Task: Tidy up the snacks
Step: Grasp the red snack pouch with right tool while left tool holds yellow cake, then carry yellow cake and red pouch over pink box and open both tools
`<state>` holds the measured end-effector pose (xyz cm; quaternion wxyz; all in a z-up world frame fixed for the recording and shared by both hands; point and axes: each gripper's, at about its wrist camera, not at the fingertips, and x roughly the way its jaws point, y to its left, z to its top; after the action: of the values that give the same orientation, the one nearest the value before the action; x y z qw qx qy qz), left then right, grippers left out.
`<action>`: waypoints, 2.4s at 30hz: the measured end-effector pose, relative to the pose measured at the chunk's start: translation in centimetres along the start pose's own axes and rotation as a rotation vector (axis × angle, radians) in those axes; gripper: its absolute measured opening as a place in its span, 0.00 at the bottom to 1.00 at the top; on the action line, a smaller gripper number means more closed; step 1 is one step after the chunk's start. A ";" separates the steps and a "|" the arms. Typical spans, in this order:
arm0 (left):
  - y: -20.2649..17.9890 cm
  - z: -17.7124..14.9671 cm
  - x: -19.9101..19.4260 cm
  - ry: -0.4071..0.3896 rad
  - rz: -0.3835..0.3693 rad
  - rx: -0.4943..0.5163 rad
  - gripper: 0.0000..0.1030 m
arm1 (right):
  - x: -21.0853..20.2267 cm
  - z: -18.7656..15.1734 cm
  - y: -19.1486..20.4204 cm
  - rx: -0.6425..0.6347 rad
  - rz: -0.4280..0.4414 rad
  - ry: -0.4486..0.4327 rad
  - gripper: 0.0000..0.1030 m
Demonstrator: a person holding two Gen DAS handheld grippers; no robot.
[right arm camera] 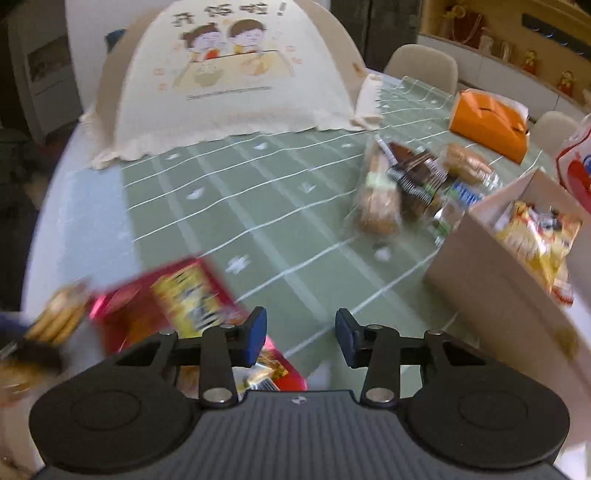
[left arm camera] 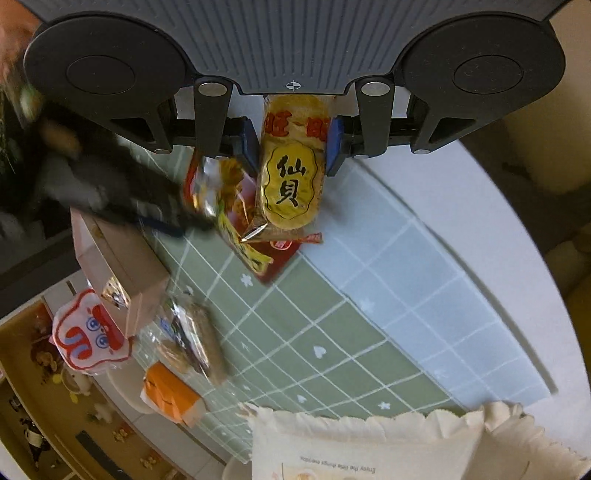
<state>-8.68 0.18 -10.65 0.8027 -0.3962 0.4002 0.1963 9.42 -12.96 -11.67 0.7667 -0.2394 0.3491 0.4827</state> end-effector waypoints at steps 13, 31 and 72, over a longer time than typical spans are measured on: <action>0.7 1.1 -1.7 -0.129 0.108 -0.007 0.40 | -4.3 -1.8 2.3 0.202 0.122 0.047 0.68; 3.1 -1.2 -6.1 -0.174 0.191 -0.005 0.40 | 3.4 2.5 9.1 0.180 -0.105 0.162 1.00; -25.7 6.3 -1.7 -0.157 -0.247 0.693 0.40 | -21.7 -3.0 -5.9 0.401 -0.363 -0.155 0.73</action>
<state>9.64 -10.48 5.30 0.9350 -0.1302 0.3293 -0.0191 7.57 -30.02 3.21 0.8971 -0.1038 0.3295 0.2755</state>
